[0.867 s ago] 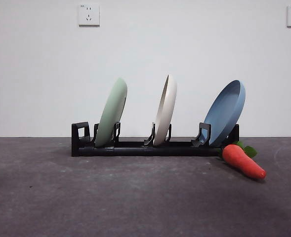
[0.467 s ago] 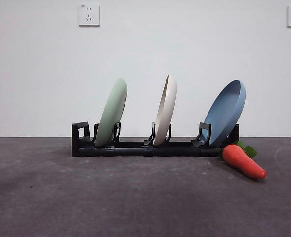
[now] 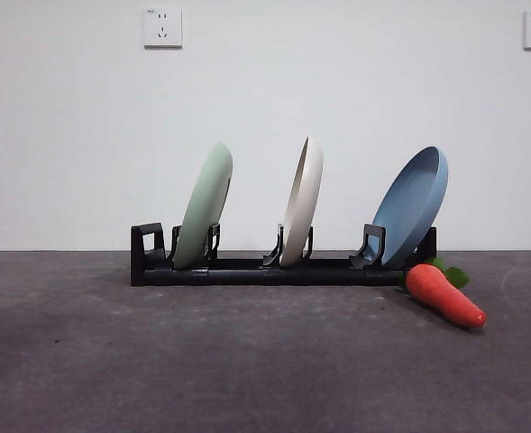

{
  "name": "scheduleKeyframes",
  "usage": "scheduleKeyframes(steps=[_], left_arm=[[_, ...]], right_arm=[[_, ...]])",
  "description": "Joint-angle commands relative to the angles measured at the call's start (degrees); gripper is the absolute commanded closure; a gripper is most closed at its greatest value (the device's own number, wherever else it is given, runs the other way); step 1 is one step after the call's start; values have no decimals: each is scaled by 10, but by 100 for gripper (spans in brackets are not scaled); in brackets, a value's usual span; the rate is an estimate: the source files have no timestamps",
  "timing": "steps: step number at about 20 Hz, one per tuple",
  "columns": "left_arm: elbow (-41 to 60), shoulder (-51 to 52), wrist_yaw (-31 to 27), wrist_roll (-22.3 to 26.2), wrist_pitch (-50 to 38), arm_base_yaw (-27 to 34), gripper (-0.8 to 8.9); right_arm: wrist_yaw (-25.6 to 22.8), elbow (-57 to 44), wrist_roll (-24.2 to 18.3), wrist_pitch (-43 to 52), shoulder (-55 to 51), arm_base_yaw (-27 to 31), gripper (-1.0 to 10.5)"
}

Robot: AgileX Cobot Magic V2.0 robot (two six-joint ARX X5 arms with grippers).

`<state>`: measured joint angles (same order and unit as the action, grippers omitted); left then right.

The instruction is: Take the green plate from the plate rack,put the plate on the table,take the carrot from the table,put the carrot in the plate

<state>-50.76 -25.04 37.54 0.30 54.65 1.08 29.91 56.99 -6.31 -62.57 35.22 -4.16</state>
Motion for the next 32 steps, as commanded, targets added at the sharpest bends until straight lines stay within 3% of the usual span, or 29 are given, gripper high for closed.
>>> scheduleKeyframes(steps=[1,2,3,9,11,16,26,32], left_arm=[[-12,-10,3,14,-2,0,428],[-15,-15,3,13,-2,-1,221],[-17,-17,3,13,-2,-4,191],[-19,-43,7,11,-60,-8,191],[-19,-69,33,2,-99,-9,191],[-40,-179,26,-5,-206,-46,193],[-200,-548,-130,15,-393,-174,194],[-299,-728,-159,15,-423,-188,194]], right_arm=[[0,2,-6,3,1,-2,487],[0,2,-6,4,2,-2,317],[0,2,-3,3,3,-1,292],[0,2,0,4,4,-1,292],[0,2,3,4,8,-1,292],[0,2,5,4,23,-1,292],[0,2,5,3,60,-1,292],[-1,2,5,3,60,-1,293]])
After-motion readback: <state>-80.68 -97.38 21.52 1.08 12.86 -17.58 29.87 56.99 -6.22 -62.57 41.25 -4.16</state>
